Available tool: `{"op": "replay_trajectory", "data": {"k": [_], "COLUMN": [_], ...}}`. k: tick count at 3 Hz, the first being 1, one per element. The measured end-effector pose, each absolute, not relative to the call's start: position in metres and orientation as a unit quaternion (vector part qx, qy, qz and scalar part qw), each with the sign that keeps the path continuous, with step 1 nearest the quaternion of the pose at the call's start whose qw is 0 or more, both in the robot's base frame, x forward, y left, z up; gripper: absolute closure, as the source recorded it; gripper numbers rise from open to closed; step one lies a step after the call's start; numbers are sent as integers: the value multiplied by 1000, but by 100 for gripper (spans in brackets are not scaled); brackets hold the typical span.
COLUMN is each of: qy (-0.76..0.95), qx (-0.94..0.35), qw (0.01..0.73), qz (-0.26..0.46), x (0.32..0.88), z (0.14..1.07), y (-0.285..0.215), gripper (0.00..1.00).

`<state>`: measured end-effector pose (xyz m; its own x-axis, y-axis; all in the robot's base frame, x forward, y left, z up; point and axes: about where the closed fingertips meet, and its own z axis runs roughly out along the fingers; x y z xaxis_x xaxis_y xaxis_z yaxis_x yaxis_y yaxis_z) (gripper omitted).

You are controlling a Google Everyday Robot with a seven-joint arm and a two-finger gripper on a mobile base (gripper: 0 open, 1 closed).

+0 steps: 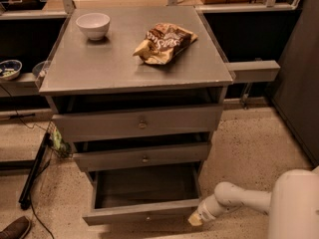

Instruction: Close bottom drawer

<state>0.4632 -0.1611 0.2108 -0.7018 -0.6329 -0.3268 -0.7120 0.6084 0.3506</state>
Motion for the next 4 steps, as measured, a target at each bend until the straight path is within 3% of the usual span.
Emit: {"op": "replay_trajectory", "data": {"k": [2,4], "qy": [899,903], "qx": [-364,-355], "qw": [78,87], "qz": [231,225], "x": [464,505], "z": [200,184], "y": [-161,-146], "gripper": [100,100]}}
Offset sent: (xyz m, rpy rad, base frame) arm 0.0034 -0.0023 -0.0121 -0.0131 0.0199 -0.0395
